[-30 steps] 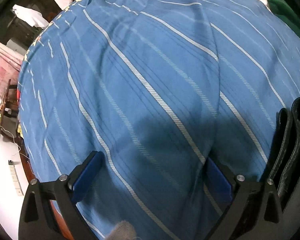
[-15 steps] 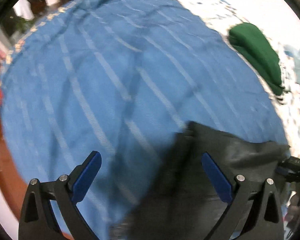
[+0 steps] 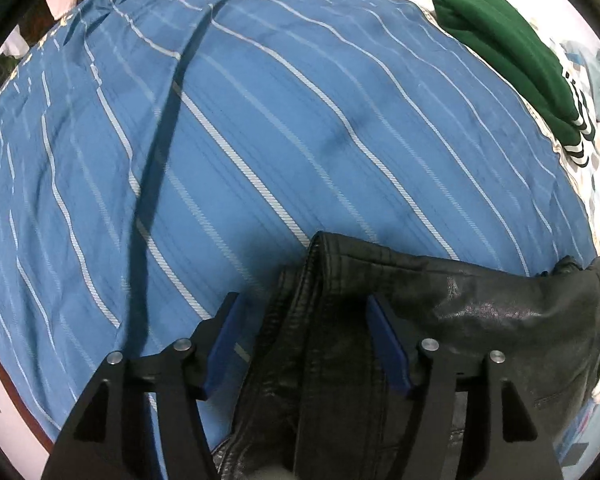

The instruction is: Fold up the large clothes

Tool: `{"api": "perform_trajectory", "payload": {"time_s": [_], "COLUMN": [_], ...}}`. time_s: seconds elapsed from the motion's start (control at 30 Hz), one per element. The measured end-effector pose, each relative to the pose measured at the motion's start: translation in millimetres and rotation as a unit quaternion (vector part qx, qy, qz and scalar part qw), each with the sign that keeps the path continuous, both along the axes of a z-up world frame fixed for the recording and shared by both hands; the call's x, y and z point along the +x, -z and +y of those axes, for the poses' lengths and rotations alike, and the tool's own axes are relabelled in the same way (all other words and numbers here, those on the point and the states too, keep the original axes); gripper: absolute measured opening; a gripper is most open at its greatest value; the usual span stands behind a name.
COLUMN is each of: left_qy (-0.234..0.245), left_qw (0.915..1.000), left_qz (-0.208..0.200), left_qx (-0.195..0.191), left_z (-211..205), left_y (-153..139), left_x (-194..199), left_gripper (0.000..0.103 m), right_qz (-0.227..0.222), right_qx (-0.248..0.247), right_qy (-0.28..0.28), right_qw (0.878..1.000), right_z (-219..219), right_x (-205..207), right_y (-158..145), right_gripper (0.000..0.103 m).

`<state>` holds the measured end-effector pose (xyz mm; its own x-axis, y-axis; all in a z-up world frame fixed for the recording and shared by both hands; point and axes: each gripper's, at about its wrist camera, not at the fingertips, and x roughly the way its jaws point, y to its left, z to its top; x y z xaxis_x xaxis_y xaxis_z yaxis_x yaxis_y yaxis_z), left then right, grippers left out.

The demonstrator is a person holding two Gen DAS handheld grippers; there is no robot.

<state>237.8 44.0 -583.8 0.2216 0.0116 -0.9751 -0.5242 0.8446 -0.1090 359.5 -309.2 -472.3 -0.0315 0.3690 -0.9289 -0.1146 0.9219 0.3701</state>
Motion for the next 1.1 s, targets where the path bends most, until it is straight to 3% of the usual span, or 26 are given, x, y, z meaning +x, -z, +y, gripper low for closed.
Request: {"api": "perform_trajectory", "payload": {"time_s": [0.1, 0.17, 0.2, 0.27, 0.3, 0.37, 0.43, 0.47, 0.5, 0.57, 0.63, 0.73, 0.83, 0.87, 0.9, 0.93, 0.97, 1.1], "left_qy": [-0.009, -0.012, -0.016, -0.022, -0.024, -0.023, -0.015, -0.008, 0.002, 0.012, 0.009, 0.001, -0.008, -0.005, -0.001, 0.002, 0.004, 0.006], "left_qw": [0.9997, 0.9991, 0.9984, 0.9974, 0.9974, 0.9973, 0.9976, 0.9976, 0.9972, 0.9953, 0.9933, 0.9928, 0.9957, 0.9957, 0.9954, 0.9952, 0.995, 0.9958], "left_qz": [0.009, 0.0, -0.001, -0.004, -0.005, -0.009, -0.012, -0.014, -0.01, 0.008, 0.03, 0.059, 0.048, 0.046, 0.047, 0.047, 0.047, 0.044], "left_qx": [0.02, 0.042, 0.055, 0.068, 0.069, 0.069, 0.067, 0.067, 0.074, 0.096, 0.111, 0.104, 0.078, 0.08, 0.083, 0.086, 0.088, 0.08], "left_z": [8, 10, 10, 8, 5, -8, -26, -33, -43, -51, -49, -38, -28, -28, -28, -29, -29, -25], "left_y": [-14, -28, -36, -53, -58, -69, -72, -69, -63, -45, -24, 5, 12, 12, 11, 11, 11, 12], "left_x": [1, -2, -5, -7, -9, -11, -9, -9, -6, 5, 9, 8, 3, 3, 3, 3, 3, 3], "left_gripper": [0.063, 0.065, 0.073, 0.093, 0.095, 0.095, 0.096, 0.097, 0.098, 0.098, 0.098, 0.103, 0.103, 0.103, 0.103, 0.103, 0.103, 0.103], "right_qz": [0.027, 0.036, 0.042, 0.048, 0.052, 0.065, 0.049, 0.019, -0.004, -0.055, -0.063, -0.052, -0.035, -0.023, -0.027, -0.036, -0.04, -0.079], "right_qx": [-0.031, -0.086, -0.09, -0.108, -0.108, -0.055, -0.002, -0.004, -0.014, -0.037, -0.042, -0.035, -0.032, -0.03, -0.033, -0.045, -0.062, -0.055], "right_qy": [-0.063, -0.063, -0.058, -0.067, -0.076, -0.066, -0.041, -0.022, -0.011, 0.005, 0.006, -0.033, -0.087, -0.099, -0.104, -0.111, -0.114, -0.062], "right_qw": [0.997, 0.994, 0.993, 0.991, 0.99, 0.994, 0.998, 1.0, 1.0, 0.998, 0.997, 0.997, 0.995, 0.994, 0.994, 0.992, 0.991, 0.993], "right_z": [60, 73, 76, 84, 86, 73, 44, 21, 7, -32, -52, -63, -56, -55, -52, -50, -50, -66], "right_x": [1, 7, 11, 15, 15, 18, 24, 30, 34, 49, 59, 79, 92, 93, 95, 95, 93, 93], "right_y": [37, 73, 85, 82, 77, 57, 32, 13, 3, -17, -16, 7, 39, 48, 52, 54, 54, 43], "right_gripper": [0.035, 0.036, 0.036, 0.037, 0.037, 0.037, 0.054, 0.072, 0.076, 0.076, 0.076, 0.076, 0.076, 0.072, 0.041, 0.018, 0.007, 0.004]}}
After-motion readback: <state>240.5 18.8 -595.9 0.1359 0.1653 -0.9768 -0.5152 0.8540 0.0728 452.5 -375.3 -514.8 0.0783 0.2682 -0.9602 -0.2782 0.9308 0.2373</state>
